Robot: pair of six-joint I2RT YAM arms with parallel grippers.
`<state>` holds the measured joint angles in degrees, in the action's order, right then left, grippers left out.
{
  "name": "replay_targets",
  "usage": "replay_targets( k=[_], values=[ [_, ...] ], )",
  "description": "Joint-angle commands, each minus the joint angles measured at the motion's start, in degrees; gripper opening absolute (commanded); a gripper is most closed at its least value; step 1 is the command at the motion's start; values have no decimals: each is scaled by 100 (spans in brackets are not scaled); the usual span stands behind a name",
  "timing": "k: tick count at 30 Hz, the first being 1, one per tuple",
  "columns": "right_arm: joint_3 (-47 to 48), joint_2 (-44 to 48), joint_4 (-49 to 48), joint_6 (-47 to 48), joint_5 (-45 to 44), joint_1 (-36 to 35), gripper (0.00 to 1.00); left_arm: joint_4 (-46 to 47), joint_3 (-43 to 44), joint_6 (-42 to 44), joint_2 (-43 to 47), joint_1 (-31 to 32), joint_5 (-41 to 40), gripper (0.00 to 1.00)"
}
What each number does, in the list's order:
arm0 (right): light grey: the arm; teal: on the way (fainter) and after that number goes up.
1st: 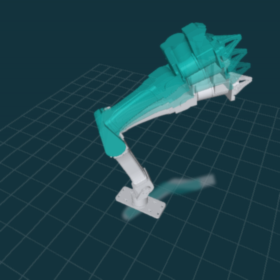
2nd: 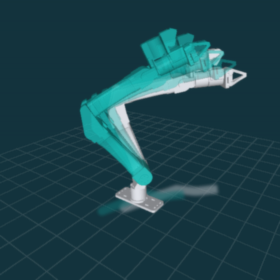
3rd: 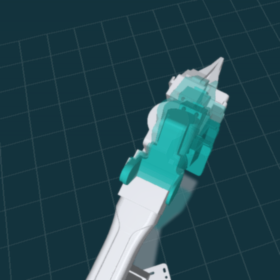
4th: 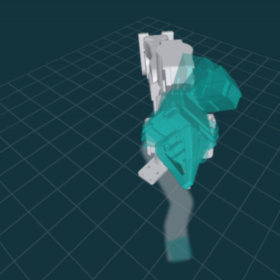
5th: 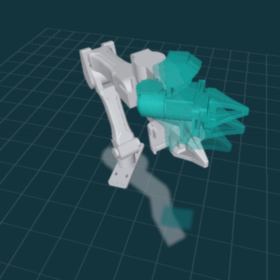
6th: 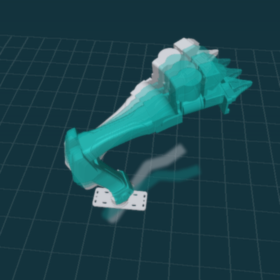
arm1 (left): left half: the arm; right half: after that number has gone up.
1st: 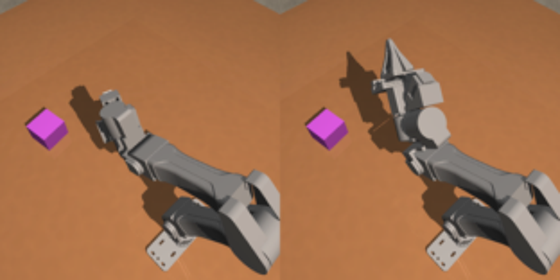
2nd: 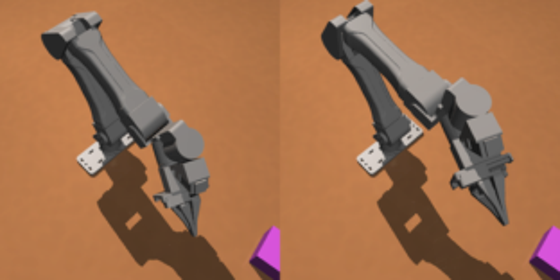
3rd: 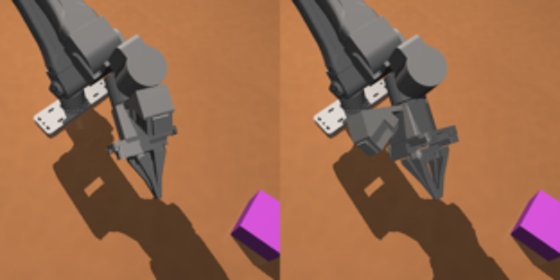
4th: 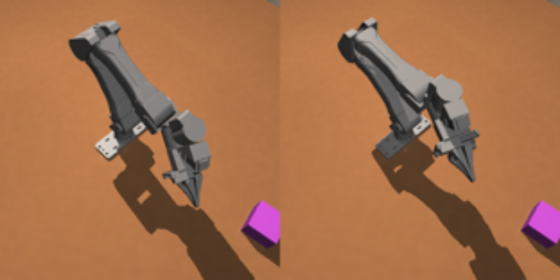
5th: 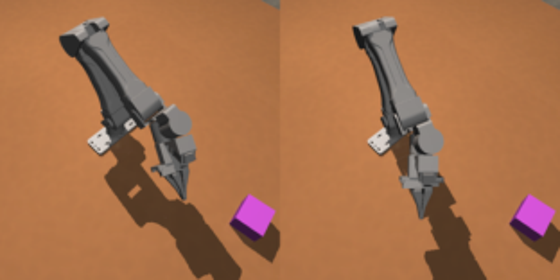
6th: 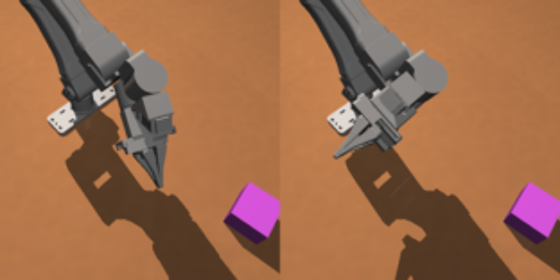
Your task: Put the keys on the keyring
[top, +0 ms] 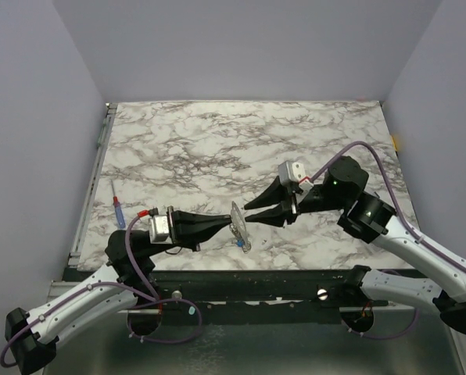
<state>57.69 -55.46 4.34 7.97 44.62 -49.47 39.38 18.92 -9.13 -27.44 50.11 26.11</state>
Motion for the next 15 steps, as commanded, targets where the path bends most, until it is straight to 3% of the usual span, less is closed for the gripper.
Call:
replay_targets(
  k=[1, 15],
  values=[
    [247, -209, -168, -107, 564, 25, 35, 739, -115, -297, 56, -10, -32, 0],
    [418, -608, -600, -407, 1025, 25, 28, 1046, -125, -282, -358, -10, 72, 0]
  ],
)
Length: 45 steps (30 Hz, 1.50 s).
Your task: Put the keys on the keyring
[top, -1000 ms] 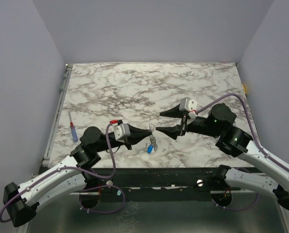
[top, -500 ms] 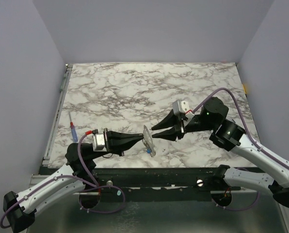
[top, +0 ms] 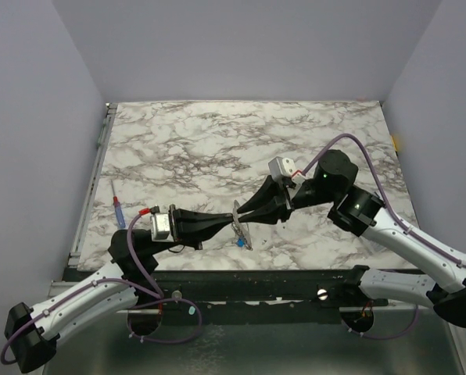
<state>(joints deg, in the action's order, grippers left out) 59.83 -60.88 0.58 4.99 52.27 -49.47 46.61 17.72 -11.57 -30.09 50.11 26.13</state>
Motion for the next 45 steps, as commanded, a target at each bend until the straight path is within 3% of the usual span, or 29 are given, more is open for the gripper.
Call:
replay_targets(
  k=[1, 11, 17, 28, 30, 33, 35, 42, 45],
  values=[
    [217, -84, -220, -112, 280, 28, 28, 327, -5, -28, -114, -10, 76, 0],
    [332, -287, 95, -61, 313, 31, 28, 340, 39, 17, -253, -9, 94, 0],
    [341, -366, 159, -51, 319, 27, 22, 338, 56, 24, -319, -7, 126, 0],
    [568, -670, 813, 300, 162, 25, 1, 340, 48, 62, -316, -9, 94, 0],
    [590, -692, 937, 409, 77, 25, 1, 336, 40, 80, -300, -10, 99, 9],
    [562, -635, 977, 509, -170, 25, 1, 245, 39, 153, -256, -9, 190, 38],
    [556, -587, 1003, 570, -272, 32, 1, 134, 46, 223, -207, -6, 204, 47],
    [506, -522, 1047, 748, -594, 26, 1, -936, 323, 720, -68, -9, 91, 51],
    [397, -467, 967, 722, -933, 25, 1, -1795, 534, 993, 60, -10, -483, 47]
  ],
)
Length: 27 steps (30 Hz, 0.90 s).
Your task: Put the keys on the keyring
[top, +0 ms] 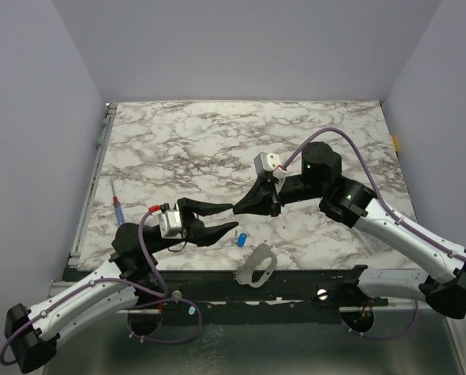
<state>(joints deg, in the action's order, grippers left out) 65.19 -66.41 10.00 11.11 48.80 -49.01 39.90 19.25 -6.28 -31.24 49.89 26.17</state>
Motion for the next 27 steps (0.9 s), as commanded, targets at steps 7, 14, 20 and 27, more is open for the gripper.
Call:
replay_targets(
  k=[7, 14, 20, 27],
  values=[
    [-1091, 352, -756, -678, -2505, -20, 1, -2292, 317, 19, 478, 17, -2316, 49],
    [-1891, 277, -312, -3155, -4657, -23, 46, -3511, 447, -923, 115, 13, -2626, 52],
    [-2134, -38, 1132, -4863, -5378, -20, 67, -3595, 265, -1759, -604, 63, -2468, 50],
    [-2342, -259, 2021, -6131, -4995, -21, 74, -3595, 391, -2129, -1707, 314, -2195, 48]
  ],
)
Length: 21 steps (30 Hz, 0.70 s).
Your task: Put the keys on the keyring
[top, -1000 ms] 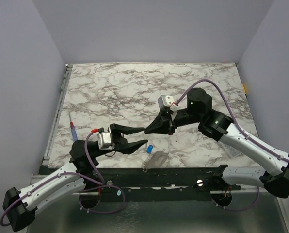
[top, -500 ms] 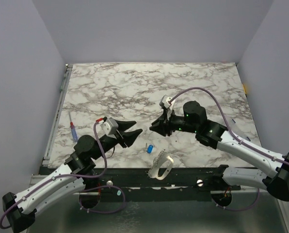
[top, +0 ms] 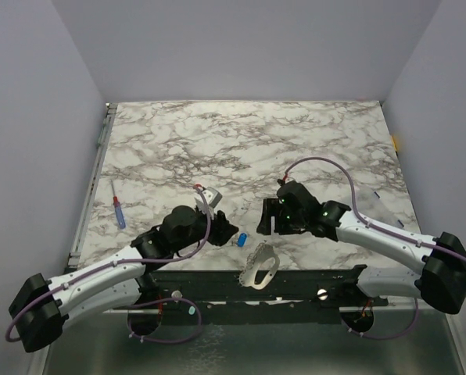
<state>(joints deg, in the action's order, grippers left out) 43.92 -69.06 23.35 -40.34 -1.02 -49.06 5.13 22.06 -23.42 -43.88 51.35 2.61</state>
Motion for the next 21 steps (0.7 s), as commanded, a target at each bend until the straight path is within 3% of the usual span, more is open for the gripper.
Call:
replay_targets(
  k=[1, 7, 12, 17, 21],
  values=[
    [-273, 2, 740, -1097, -1, -16, 74, -117, 144, -460, -601, 225, 186, 47],
    [-467, 13, 981, -1325, -303, -16, 73, 246, 244, -719, -1329, 534, 28, 45],
    [-173, 352, 1218, -1292, -1713, -12, 70, 341, 908, -1434, -2498, 761, -340, 42],
    [269, 403, 1410, -1166, -2942, 15, 66, -349, 1916, -2646, -3701, 1012, -820, 39],
    [425, 446, 1429, -1090, -3441, 58, 65, -1028, 2656, -3255, -4470, 1249, -1035, 37]
  ],
)
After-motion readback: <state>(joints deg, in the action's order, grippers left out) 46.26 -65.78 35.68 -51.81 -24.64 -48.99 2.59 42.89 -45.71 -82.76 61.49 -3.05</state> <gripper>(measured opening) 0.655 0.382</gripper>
